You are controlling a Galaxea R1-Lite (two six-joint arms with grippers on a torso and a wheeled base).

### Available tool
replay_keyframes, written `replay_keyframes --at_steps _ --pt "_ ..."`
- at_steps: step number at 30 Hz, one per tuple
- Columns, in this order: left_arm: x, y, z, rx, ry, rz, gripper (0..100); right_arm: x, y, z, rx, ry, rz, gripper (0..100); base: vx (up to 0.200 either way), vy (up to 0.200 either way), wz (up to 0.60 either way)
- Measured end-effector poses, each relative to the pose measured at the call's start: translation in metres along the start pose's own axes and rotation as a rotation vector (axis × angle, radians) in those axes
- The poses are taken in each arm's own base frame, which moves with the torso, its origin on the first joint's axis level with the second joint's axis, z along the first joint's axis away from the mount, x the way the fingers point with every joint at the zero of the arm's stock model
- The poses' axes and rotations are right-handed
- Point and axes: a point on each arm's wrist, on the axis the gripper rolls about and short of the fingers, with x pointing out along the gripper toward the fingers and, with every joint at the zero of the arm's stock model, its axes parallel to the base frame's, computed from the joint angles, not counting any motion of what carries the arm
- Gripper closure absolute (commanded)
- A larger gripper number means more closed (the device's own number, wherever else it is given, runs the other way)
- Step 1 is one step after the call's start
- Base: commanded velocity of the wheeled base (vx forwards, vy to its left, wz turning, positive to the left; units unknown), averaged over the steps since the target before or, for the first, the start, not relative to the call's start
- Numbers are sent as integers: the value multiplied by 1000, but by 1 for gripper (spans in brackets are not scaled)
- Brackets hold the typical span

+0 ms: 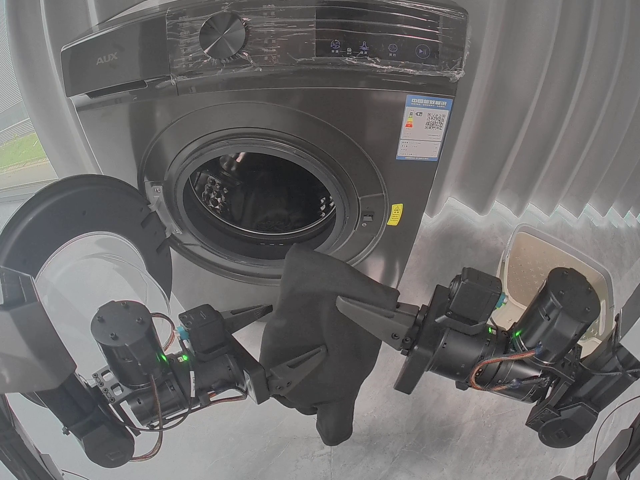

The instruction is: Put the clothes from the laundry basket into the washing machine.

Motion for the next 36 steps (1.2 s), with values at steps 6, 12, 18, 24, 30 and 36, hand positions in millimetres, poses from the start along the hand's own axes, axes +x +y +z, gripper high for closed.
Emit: replay_keyframes --at_steps 6,12,18,24,30,36 --pt "8 1 -4 0 12 -67 0 1 2 -1 3 3 8 100 0 0 0" --pt "17 4 -9 -1 24 -75 0 2 2 1 2 -6 8 100 0 0 0" --pt "30 6 -6 6 -6 -78 0 3 2 1 9 -10 8 100 0 0 0" --pt "39 8 -3 13 -32 -79 0 3 2 1 15 -9 5 100 0 0 0" --pt "41 8 -5 11 -28 -83 100 3 1 2 14 -12 1 100 0 0 0" --pt "39 8 -9 5 -8 -94 100 5 -2 6 19 -32 -10 100 0 0 0"
